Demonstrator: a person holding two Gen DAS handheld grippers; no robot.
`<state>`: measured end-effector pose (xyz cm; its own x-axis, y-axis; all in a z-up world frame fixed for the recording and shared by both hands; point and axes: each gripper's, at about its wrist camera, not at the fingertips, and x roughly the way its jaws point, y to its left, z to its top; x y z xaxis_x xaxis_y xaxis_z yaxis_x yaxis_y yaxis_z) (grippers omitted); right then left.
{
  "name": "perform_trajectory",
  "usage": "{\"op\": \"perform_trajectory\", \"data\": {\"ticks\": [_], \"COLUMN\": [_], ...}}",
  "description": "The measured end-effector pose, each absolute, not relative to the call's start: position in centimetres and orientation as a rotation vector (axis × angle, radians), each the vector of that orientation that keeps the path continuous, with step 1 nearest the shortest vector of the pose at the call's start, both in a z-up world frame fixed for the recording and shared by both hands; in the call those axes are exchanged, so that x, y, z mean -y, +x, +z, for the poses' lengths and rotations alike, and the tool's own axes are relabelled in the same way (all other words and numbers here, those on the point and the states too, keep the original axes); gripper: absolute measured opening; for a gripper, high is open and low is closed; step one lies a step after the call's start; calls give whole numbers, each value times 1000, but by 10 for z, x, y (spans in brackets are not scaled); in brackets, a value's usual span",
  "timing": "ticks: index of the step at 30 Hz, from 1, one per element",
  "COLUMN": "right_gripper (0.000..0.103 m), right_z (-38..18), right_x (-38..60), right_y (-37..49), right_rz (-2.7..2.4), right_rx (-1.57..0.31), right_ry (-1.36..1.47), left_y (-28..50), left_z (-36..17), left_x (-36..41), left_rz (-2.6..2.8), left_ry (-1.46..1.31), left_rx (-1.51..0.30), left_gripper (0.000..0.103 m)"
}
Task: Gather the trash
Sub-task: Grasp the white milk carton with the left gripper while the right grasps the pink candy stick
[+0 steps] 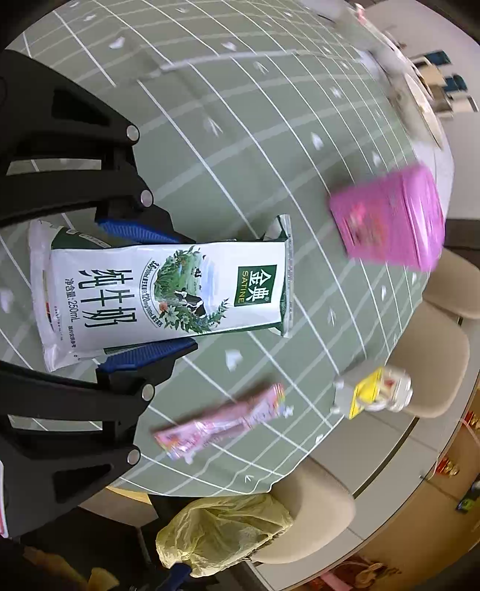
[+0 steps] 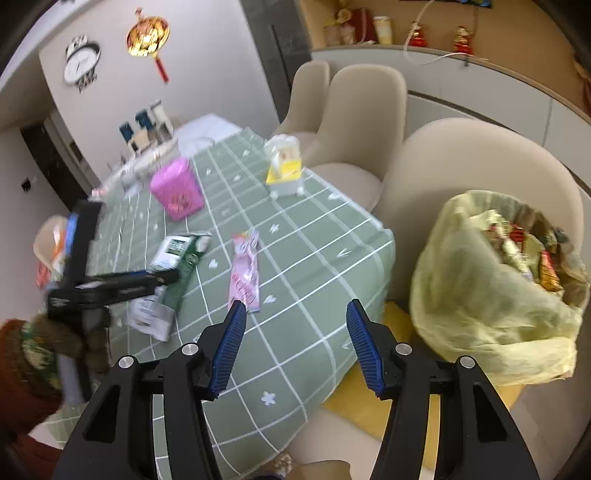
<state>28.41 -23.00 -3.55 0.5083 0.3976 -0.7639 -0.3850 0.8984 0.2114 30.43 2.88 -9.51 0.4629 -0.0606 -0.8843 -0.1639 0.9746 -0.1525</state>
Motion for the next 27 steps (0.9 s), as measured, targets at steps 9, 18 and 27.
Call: {"op": "perform_trajectory", "data": {"ticks": [9,18,27], "right_gripper": [53,53,53], "right_z": [-75,-93,-101], "right_x": [162,145,121], "right_y": [305,329,354], "right_rz": [537,479,497], "right_rx": [-995,-1017,-1030], "right_ry": [-22,-97,-111], "left_y": [285,291,282], "left_z": [-95,-92,-83], "left_x": [-60,-62,-73], "left_rz": [40,-9,-25], "left_ry": [-282,-300,-330], "left_rx": [-1083,-1063,-1035], "left_gripper": [51,53,53]}}
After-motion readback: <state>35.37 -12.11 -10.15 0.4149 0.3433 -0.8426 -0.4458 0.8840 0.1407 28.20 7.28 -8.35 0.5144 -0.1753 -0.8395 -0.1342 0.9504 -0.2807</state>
